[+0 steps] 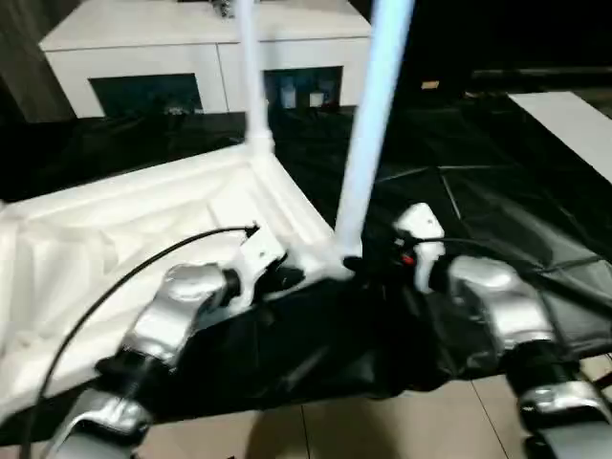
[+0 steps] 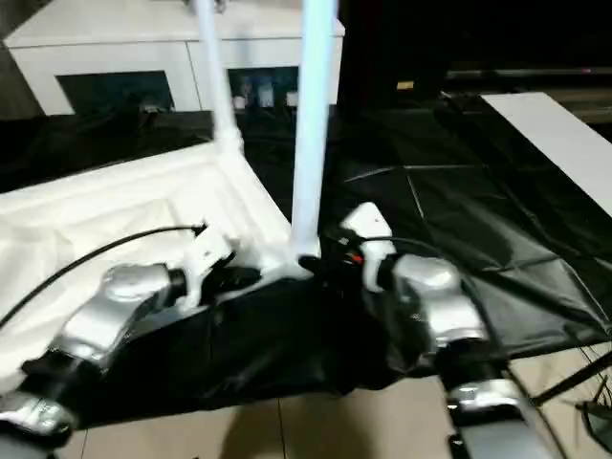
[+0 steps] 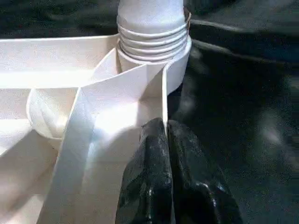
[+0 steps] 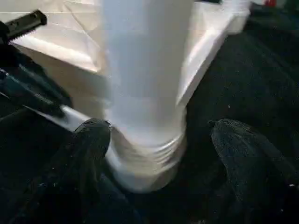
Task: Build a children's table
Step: Rotate leg to tighten
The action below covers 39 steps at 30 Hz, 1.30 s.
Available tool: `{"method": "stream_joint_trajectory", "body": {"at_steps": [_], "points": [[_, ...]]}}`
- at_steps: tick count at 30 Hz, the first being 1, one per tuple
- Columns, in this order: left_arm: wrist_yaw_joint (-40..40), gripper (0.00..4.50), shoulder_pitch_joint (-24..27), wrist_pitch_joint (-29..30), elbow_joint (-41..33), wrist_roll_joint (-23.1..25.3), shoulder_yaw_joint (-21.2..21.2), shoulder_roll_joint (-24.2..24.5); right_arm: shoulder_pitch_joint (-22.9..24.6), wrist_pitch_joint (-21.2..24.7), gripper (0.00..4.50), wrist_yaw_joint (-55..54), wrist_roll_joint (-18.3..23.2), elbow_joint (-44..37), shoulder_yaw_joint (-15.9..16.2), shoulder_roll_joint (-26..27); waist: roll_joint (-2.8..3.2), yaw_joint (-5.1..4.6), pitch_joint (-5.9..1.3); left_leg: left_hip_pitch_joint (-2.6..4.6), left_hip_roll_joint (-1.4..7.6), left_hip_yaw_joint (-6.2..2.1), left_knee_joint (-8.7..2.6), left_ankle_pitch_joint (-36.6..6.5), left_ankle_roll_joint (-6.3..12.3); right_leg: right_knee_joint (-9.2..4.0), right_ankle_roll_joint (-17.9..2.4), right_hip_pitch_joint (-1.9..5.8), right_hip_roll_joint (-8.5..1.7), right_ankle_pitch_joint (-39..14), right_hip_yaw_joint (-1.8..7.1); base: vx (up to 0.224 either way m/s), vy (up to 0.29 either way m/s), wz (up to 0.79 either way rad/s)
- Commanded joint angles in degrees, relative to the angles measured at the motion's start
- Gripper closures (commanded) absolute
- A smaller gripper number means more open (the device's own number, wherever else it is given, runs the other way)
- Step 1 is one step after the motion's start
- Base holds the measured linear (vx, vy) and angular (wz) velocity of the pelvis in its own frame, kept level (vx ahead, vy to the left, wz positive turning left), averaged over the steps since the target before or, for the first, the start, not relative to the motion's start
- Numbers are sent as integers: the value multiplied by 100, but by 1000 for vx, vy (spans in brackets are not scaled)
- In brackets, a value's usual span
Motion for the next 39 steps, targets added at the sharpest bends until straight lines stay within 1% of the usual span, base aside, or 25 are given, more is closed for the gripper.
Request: {"method": "stream_joint_trajectory", "body": {"at_steps": [1,2,3,5,6,9,12,16,17,19,20,21,22,26,30,32,33,35,36,37,38,39], "points": [[-430,450,121,119,-269,-173,-203,18,68,54,63,348,26,-254,170,-97,-64,-6,-333,48,181,22,-386,-767,525,-326,-1587,341,-236,-453,198,0,0,0],[-489,450,138,150,-325,-192,-209,44,91,59,63,443,14,-307,217,-136,-59,0,-328,46,182,23,-392,-782,502,-330,-1572,339,-234,-464,198,0,0,0],[-505,450,145,173,-360,-201,-204,52,112,27,63,507,-47,-326,298,-163,-63,18,-340,56,174,28,-379,-745,494,-321,-1583,332,-237,-400,204,0,0,0],[-512,450,149,201,-400,-214,-204,58,133,-40,63,535,-126,-320,380,-163,-77,27,-347,44,164,27,-371,-642,510,-308,-1600,339,-229,-274,201,0,0,0],[-517,450,141,248,-450,-237,-213,60,145,-142,63,526,-235,-249,468,-112,-75,39,-353,45,165,27,-364,-580,515,-296,-1613,337,-235,-206,203,0,0,0],[-524,450,131,270,-465,-249,-213,54,132,-267,63,479,-354,-150,545,-73,-78,36,-360,31,156,23,-357,-467,535,-284,-1628,344,-236,-95,200,0,0,0],[-515,450,123,290,-479,-235,-199,36,59,-401,63,302,-460,37,568,16,-83,32,-357,34,149,28,-353,-499,532,-293,-1614,345,-233,-152,201,0,0,0],[-496,450,112,319,-491,-226,-190,32,-17,-368,63,226,-379,128,503,96,-75,33,-361,38,153,23,-356,-496,531,-289,-1628,348,-233,-150,201,0,0,0],[-492,450,107,324,-489,-229,-190,33,-31,-348,94,238,-336,134,482,118,-76,31,-366,35,151,20,-352,-463,542,-275,-1633,354,-225,-86,197,0,0,0],[-494,450,104,331,-489,-231,-192,37,-32,-353,94,272,-332,141,478,128,-68,33,-368,37,153,18,-348,-432,555,-270,-1636,353,-225,-36,195,0,0,0],[-494,450,104,332,-489,-231,-193,38,-29,-357,106,278,-334,141,480,129,-75,31,-370,35,149,21,-344,-410,566,-269,-1643,357,-224,7,196,0,0,0],[-494,450,105,334,-488,-231,-193,40,-21,-369,118,297,-342,141,486,131,-65,35,-368,35,148,19,-343,-409,567,-268,-1646,356,-226,5,195,0,0,0],[-505,450,106,345,-490,-227,-204,46,-6,-387,130,309,-347,151,489,136,-71,33,-371,33,145,23,-340,-409,573,-268,-1650,359,-224,15,195,0,0,0],[-519,450,103,361,-476,-216,-210,51,19,-488,160,260,-367,249,459,194,-76,33,-371,31,146,22,-338,-434,583,-269,-1665,360,-227,-18,194,0,0,0],[-516,450,105,353,-451,-202,-217,47,49,-469,173,172,-342,300,419,243,-70,31,-375,35,147,19,-337,-417,572,-261,-1664,361,-224,-4,193,0,0,0],[-402,450,98,358,-398,-162,-208,2,83,-413,174,-130,-346,356,334,348,-67,29,-373,34,146,21,-336,-434,568,-266,-1664,360,-226,-18,194,0,0,0],[-155,450,56,384,-274,-79,-178,-93,85,-282,174,-599,-330,434,185,520,-59,21,-365,33,148,21,-344,-462,546,-273,-1652,353,-226,-75,196,0,0,0],[-22,450,30,397,-207,-37,-163,-141,81,-214,175,-829,-323,474,110,606,-63,4,-359,33,143,12,-359,-538,443,-288,-1611,359,-229,-222,199,0,0,0],[223,450,-31,427,-86,27,-123,-239,77,-126,175,-1180,-336,515,23,731,-59,-4,-356,39,142,7,-373,-648,379,-305,-1561,360,-228,-378,193,0,0,0],[300,450,-52,437,-50,53,-116,-266,76,-101,175,-1286,-358,526,9,762,-57,-16,-344,50,143,12,-384,-772,313,-334,-1511,347,-229,-543,202,0,0,0],[612,450,-139,475,98,158,-90,-378,73,3,175,-1716,-445,569,-46,889,-53,-12,-328,66,141,13,-397,-852,227,-364,-1443,331,-228,-723,207,0,0,0],[1044,450,-258,530,296,281,-40,-537,71,139,176,-2234,-519,612,-125,1066,-42,-14,-333,66,141,7,-404,-902,188,-361,-1412,334,-229,-805,208,0,0,0]]}}
